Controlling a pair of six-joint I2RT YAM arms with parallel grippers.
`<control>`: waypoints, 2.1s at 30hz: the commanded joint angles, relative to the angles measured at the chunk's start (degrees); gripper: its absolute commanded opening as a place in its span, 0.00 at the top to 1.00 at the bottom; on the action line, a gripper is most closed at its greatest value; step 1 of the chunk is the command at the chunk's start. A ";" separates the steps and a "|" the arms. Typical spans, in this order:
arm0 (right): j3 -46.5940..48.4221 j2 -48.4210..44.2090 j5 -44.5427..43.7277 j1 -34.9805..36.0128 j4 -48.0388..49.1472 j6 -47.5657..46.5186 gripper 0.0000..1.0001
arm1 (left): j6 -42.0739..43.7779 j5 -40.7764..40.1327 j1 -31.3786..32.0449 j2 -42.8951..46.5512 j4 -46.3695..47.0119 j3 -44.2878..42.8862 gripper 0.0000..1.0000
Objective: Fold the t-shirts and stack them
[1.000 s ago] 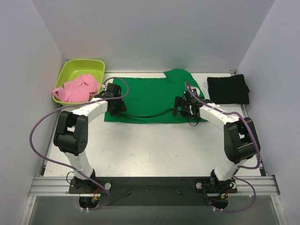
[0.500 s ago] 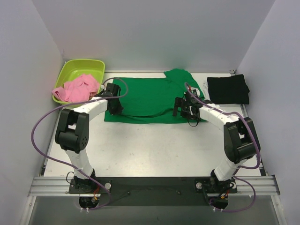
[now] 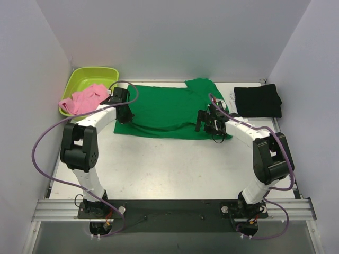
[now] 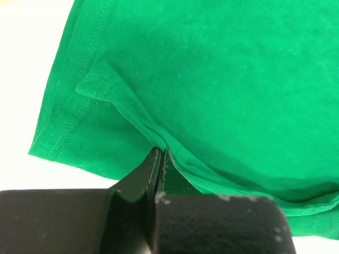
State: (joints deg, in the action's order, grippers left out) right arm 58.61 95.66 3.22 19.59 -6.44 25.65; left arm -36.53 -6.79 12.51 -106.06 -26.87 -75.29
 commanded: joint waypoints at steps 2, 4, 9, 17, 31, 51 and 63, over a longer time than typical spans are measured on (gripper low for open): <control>0.36 1.63 -1.47 -0.26 0.55 0.02 0.00 | 1.82 -1.04 -0.73 -0.20 -1.69 -5.22 1.00; 0.45 2.95 -1.29 -0.43 0.99 0.01 0.00 | 1.90 -1.12 -0.82 -0.20 -1.95 -5.66 1.00; 0.28 5.50 -0.77 -0.96 2.22 0.45 0.00 | 1.99 -0.86 -1.09 -0.73 -1.96 -5.84 1.00; -0.78 5.77 -1.55 -1.75 1.17 1.24 0.00 | 2.17 -1.56 -2.67 -3.71 -2.92 -6.98 1.00; -0.87 5.24 -0.94 -2.63 0.20 1.07 0.00 | 3.31 -2.88 -6.36 -7.05 -5.73 -12.68 1.00; -0.95 4.28 -1.47 -2.81 -0.51 0.98 0.00 | 3.23 -4.81 -6.45 -6.71 -8.72 -13.05 0.19; 1.76 -1.08 -1.82 -1.49 -0.94 0.89 0.00 | -0.03 -1.30 -1.18 5.51 -2.31 0.49 0.19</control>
State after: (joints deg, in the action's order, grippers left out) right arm 57.82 98.10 2.94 17.69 -5.15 26.83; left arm -34.98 -9.54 8.23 -106.26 -33.74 -75.83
